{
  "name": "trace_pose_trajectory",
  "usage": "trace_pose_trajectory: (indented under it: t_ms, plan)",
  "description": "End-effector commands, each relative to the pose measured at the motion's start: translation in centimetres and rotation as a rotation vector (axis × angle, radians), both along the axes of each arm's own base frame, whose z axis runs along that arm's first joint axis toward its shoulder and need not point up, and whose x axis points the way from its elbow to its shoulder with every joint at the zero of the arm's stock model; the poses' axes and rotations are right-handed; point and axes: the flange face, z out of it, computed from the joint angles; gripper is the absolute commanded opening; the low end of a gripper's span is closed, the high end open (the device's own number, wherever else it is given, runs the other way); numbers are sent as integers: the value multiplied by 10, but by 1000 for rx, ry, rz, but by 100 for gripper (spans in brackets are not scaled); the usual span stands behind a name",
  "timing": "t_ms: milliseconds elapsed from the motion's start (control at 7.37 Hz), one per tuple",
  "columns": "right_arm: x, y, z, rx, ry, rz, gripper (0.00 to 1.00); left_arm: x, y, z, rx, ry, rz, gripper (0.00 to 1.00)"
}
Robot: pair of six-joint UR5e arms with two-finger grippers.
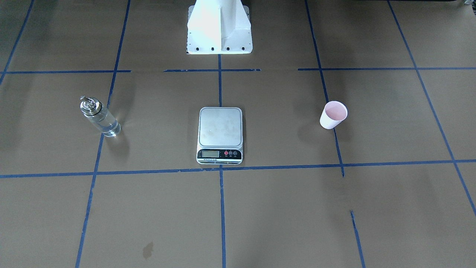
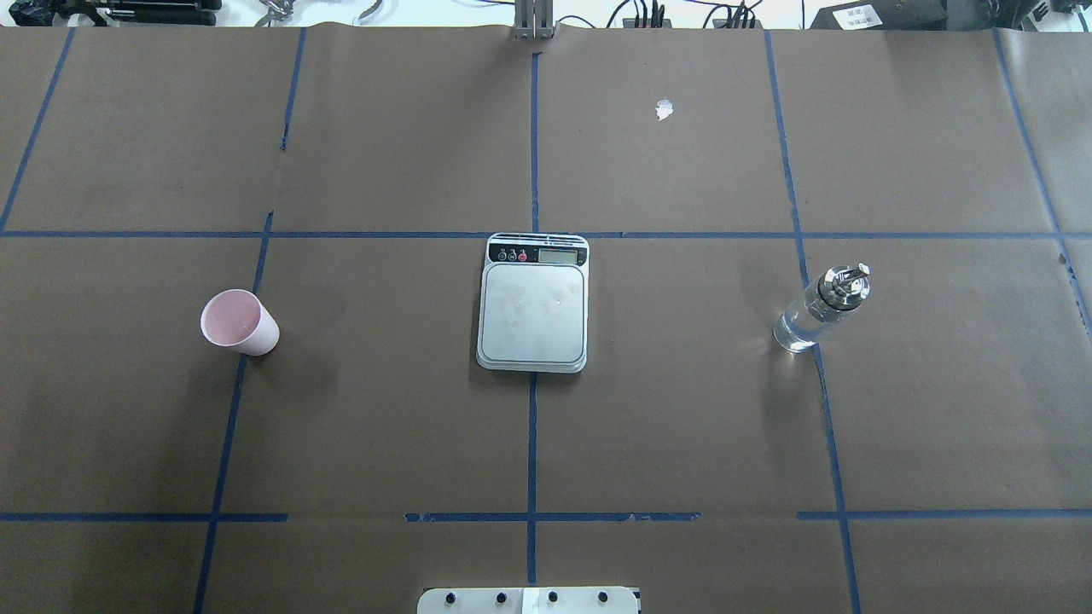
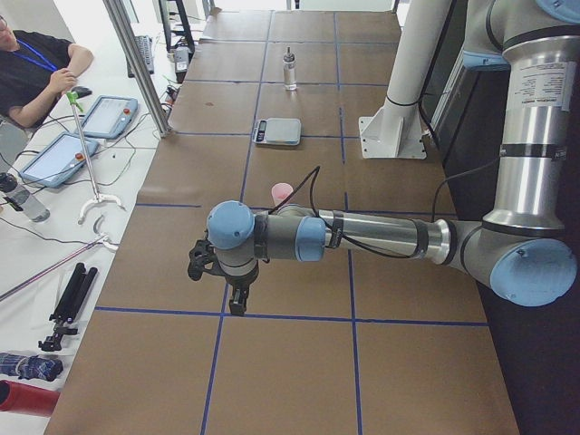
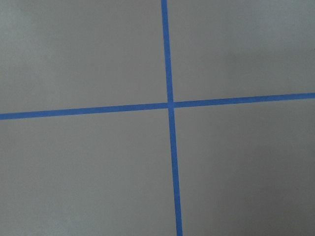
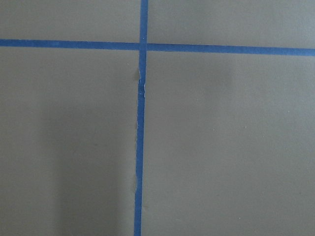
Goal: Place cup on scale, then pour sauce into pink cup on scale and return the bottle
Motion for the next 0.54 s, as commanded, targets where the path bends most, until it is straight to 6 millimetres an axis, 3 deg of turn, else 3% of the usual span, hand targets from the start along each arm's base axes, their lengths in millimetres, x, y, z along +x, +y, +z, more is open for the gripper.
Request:
trace_pose_trajectory:
  t_ms: [0,407]
  plan:
    - [0,0,-1,5,-1,1,100,1,2,-2,65,2,1,100]
    - [0,-4,-7,64,-5,0,100,2,-1,-7,86,-1,3,100]
